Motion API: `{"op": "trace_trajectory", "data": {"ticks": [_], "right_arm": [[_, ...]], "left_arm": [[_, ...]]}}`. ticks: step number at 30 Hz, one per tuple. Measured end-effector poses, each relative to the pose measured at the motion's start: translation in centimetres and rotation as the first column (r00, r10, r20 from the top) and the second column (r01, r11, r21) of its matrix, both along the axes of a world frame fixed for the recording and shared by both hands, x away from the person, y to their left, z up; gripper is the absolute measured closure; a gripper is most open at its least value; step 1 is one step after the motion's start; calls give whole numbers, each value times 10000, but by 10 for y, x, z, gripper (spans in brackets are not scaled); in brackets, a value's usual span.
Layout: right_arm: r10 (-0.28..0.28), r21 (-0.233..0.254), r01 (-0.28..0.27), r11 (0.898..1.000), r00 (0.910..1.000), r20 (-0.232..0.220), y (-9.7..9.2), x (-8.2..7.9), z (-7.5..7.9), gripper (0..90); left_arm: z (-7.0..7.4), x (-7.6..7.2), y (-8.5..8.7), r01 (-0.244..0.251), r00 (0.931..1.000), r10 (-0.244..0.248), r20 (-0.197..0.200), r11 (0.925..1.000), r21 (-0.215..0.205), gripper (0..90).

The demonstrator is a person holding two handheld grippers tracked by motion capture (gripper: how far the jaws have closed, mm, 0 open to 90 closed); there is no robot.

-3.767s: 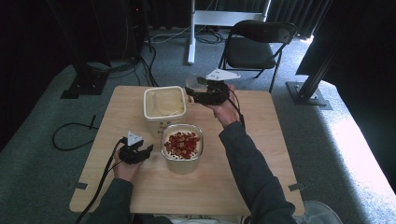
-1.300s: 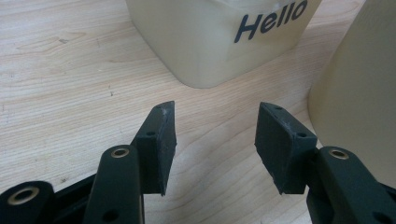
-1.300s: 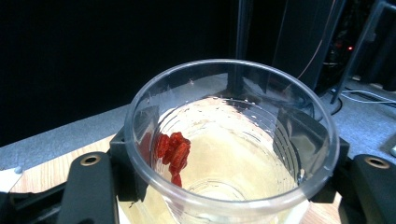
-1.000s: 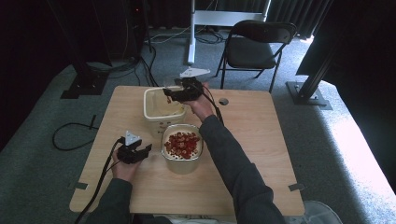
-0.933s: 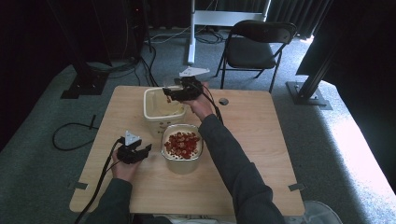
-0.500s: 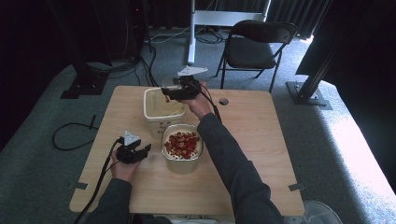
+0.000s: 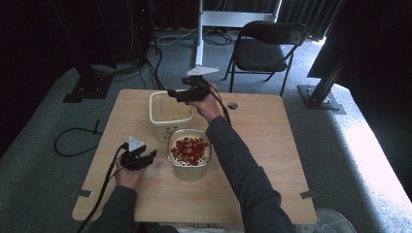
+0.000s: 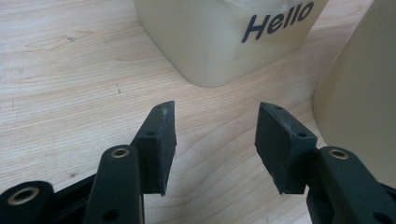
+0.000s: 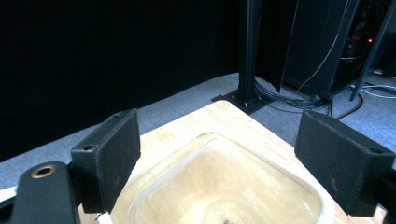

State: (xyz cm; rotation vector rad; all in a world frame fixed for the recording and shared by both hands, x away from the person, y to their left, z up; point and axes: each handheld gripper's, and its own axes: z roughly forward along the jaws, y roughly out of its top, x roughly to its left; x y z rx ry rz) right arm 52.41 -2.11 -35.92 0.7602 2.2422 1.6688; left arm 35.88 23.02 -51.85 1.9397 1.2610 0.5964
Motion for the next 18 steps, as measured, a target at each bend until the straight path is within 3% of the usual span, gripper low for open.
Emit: {"op": "trace_trajectory", "data": {"ticks": [10,11,14,18], "right_arm": [[-966,-150,968,9952,9952,156,-43,-6,-8,163],[-1332,-255,1335,9907,9910,155,-59,-9,-14,167],[-1583,-313,1583,9869,9874,6,-78,-14,-24,178],[-2011,-1009,1992,9747,9795,-81,-98,-21,-49,198]], "left_arm": [[-1,0,-2,21,10000,-21,-22,10000,41,489],[-1,0,-2,31,10000,-31,-22,10000,54,489],[-1,1,-3,42,10000,-42,-24,10000,57,489],[-2,1,-5,60,10000,-60,-63,10000,70,489]]}}
